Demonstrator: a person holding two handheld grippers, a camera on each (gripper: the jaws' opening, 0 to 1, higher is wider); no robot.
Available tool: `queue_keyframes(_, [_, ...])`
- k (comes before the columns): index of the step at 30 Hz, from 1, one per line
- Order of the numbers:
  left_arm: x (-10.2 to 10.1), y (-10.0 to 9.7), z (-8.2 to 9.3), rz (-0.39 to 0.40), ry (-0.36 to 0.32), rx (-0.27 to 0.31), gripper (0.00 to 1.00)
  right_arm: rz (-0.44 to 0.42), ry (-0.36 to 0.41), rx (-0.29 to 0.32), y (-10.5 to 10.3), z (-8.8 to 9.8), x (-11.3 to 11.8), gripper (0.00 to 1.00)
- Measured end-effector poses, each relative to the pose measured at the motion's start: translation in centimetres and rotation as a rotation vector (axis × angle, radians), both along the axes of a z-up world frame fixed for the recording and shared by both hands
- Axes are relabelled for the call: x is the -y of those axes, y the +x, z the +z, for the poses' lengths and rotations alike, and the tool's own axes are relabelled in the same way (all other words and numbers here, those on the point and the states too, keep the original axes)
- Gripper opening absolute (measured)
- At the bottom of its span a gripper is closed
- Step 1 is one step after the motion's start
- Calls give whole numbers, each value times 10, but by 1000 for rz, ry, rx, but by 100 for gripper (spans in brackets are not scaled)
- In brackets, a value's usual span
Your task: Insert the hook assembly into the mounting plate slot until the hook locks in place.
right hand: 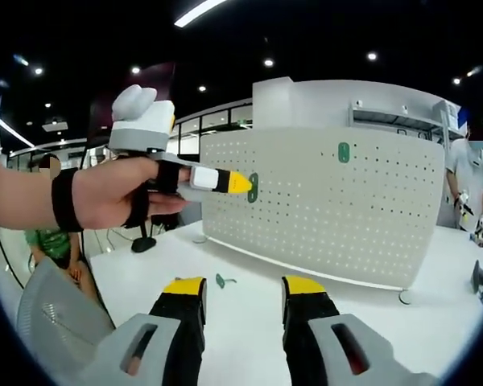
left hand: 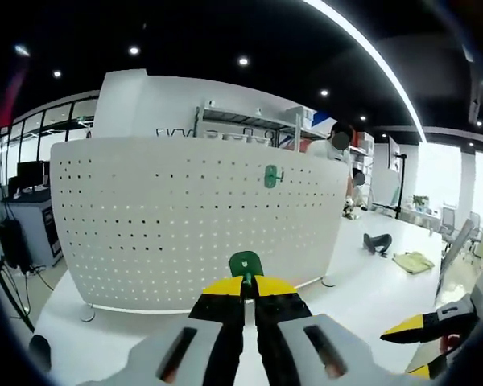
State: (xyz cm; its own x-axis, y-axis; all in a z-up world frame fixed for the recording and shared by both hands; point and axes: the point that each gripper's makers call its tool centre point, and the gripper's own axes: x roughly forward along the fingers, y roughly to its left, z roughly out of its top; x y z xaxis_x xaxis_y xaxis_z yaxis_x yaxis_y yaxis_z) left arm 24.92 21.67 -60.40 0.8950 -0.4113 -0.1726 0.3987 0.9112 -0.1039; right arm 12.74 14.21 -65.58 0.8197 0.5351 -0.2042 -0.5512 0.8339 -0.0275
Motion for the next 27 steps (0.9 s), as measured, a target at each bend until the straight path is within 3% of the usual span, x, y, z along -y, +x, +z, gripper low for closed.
queue_keyframes(9, [1,14,4,44,1,5,3,-12,8,-13,-1,-4,3,38])
queue_keyframes(12, [1,18,6,58,42,20,3,-24,20,-16,0,-4,8,38])
queue_keyframes(27, [14,27,21,78,102,70,3,-48,35,-35,-6,-10,20,40])
